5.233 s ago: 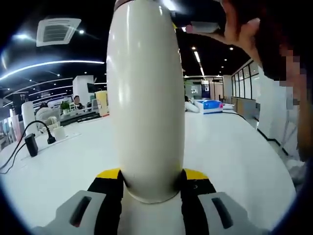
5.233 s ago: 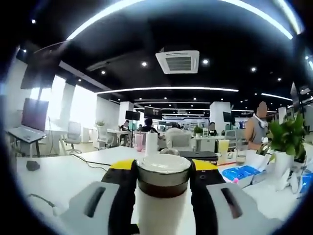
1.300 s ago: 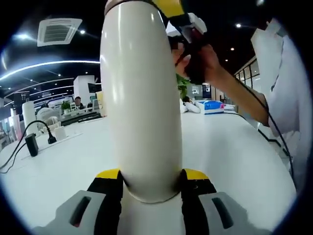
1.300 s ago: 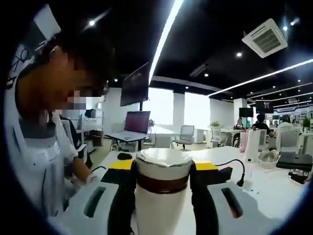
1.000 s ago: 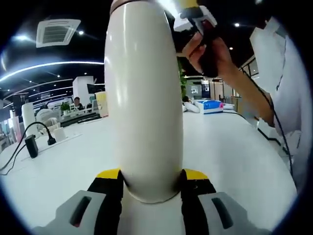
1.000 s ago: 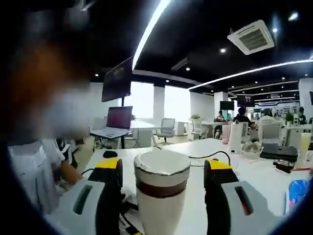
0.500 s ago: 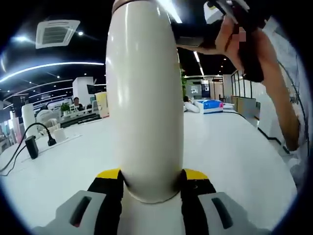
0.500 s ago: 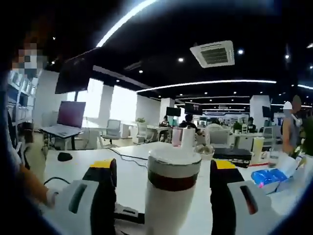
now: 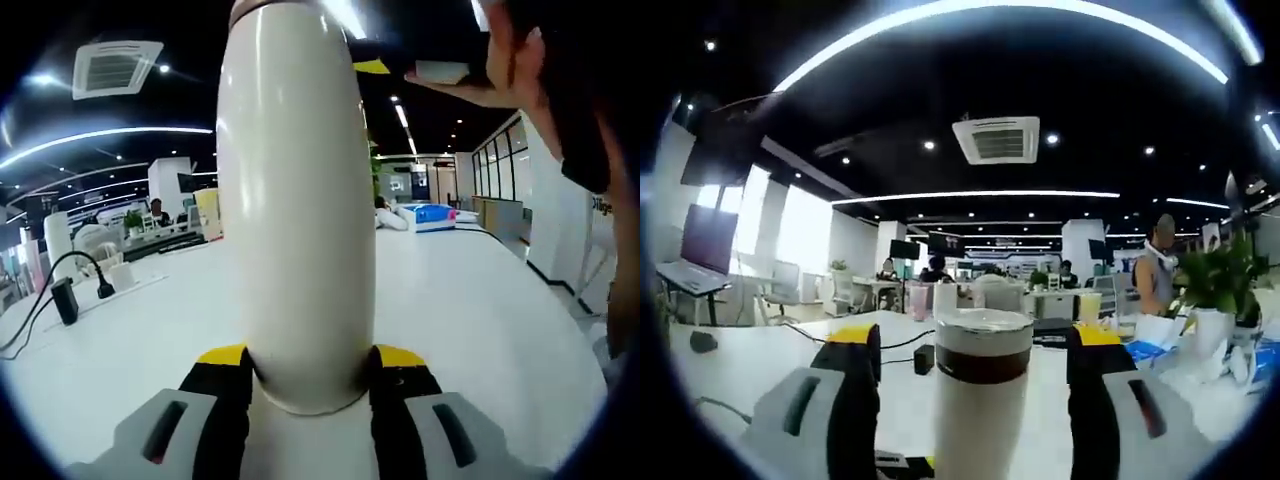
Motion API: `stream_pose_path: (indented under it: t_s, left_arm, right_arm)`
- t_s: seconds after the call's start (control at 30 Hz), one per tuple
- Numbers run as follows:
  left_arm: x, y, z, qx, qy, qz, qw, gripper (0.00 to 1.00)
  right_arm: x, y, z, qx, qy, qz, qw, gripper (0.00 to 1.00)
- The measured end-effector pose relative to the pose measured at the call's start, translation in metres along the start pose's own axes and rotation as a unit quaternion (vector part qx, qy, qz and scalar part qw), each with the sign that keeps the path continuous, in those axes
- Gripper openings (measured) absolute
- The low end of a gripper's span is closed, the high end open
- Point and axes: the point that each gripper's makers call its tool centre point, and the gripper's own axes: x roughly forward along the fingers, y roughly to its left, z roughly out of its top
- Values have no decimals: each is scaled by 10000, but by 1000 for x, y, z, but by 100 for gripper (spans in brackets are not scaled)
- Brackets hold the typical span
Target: Grasp the water cup twist off the cup lid place the cup lid on the table
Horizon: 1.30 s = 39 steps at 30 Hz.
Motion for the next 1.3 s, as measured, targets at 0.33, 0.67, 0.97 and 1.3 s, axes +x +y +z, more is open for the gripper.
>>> stream_pose_path:
  t_s: [0.33,0.67,0.97,1.3]
  left_arm:
    - [0,0,0,8,-5,4,10000,47]
    - [0,0,-1,7,-7,9,10000,47]
    - [1,2,-1,7,-7,10,10000,47]
    - [1,3,-1,19,-11,26,10000,47]
  right_arm:
    - [3,-3,0,1,2,-158,9999,64]
    - [13,-5,-3,-15,27,-147,9999,52]
    - [12,-9,-2,-112,-7,-209,9997,45]
    - [11,-8,-3,-111,86,205,9997,45]
